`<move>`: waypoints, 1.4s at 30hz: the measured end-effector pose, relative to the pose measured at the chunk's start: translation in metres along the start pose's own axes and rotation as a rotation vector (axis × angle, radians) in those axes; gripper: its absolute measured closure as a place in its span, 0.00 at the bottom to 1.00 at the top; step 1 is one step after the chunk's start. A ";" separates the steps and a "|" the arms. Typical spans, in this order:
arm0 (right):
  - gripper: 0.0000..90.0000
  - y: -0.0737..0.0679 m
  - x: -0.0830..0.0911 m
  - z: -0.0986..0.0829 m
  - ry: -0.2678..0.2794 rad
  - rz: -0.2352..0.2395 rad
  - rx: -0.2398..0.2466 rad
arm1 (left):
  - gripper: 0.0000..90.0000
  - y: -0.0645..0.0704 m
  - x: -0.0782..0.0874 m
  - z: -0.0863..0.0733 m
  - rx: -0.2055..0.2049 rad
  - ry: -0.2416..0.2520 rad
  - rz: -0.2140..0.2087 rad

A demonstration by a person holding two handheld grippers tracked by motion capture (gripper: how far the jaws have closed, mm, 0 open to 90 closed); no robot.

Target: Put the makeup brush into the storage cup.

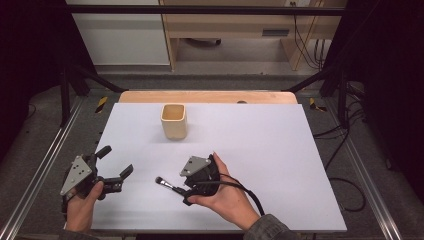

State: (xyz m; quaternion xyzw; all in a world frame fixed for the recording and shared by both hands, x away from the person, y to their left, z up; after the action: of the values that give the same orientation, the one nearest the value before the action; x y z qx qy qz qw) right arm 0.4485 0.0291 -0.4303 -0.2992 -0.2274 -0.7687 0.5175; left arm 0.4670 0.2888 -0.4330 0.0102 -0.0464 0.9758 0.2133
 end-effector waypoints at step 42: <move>0.18 -0.001 -0.059 -0.009 -0.166 0.077 -0.044 | 0.01 0.001 -0.001 -0.001 -0.009 -0.004 -0.004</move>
State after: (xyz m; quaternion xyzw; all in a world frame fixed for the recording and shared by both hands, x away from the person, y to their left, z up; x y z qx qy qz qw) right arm 0.4626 0.0628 -0.4780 -0.3815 -0.2410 -0.7256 0.5195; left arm 0.4676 0.2873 -0.4338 0.0115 -0.0513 0.9751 0.2154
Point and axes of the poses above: each handheld gripper's, and its own axes: x roughly backward along the jaws, z roughly out of its top, y roughly to its right, the point moved 6 cm from there along -x, roughly forward along the jaws, and after that the axes turned 13 degrees about z, right-handed, at the moved point
